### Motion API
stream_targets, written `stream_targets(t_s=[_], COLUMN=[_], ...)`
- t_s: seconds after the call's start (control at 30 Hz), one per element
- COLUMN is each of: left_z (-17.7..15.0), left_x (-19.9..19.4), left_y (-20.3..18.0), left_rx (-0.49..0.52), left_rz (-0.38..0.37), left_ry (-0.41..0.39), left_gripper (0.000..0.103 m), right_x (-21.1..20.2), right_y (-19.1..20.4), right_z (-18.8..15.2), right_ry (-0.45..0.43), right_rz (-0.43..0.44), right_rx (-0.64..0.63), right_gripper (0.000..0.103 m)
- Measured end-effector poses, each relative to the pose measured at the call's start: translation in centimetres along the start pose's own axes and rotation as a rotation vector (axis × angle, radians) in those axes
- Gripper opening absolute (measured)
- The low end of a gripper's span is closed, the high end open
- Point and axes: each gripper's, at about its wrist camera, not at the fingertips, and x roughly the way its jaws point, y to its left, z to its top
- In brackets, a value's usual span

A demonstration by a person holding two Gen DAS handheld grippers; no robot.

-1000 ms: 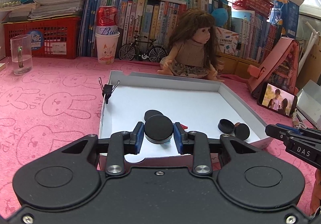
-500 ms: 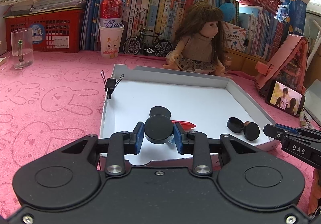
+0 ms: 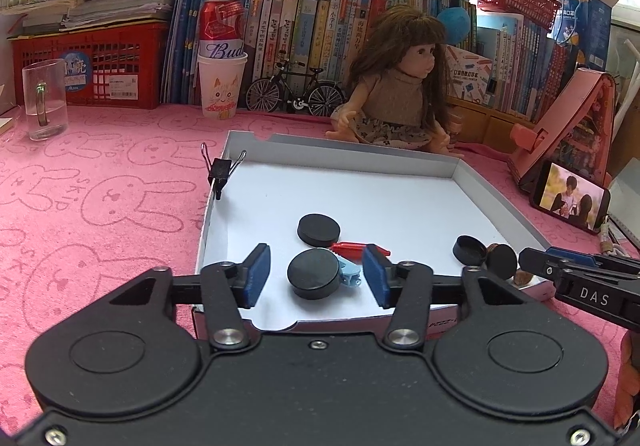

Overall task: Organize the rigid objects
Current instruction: 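Open the left gripper dropping the puck while the right gripper releases the nut into the tray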

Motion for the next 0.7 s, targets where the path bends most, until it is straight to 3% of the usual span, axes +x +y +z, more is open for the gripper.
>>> stream_targets(t_s=[0.17,0.23,0.7], left_z=[0.1,0.1,-0.2], left_x=[-1.1,-1.6,-5.3], left_y=[-0.1,-0.2,-1.0], left_rx=[0.005,0.009,0.033], left_rz=[-0.025,-0.037,-0.116], left_ry=[-0.018,-0.027,-0.061], left_gripper=[0.072,0.075,0.081], right_x=[-0.7,-1.1,-5.4], right_y=[-0.1,-0.1,0.4], right_z=[-0.1,-0.1,-0.1], right_ry=[-0.009,-0.015,-0.103], right_rz=[0.012,0.021,0.116], right_rx=[0.009,0.013,-0.005], right_gripper=[0.066,0.069,0.087])
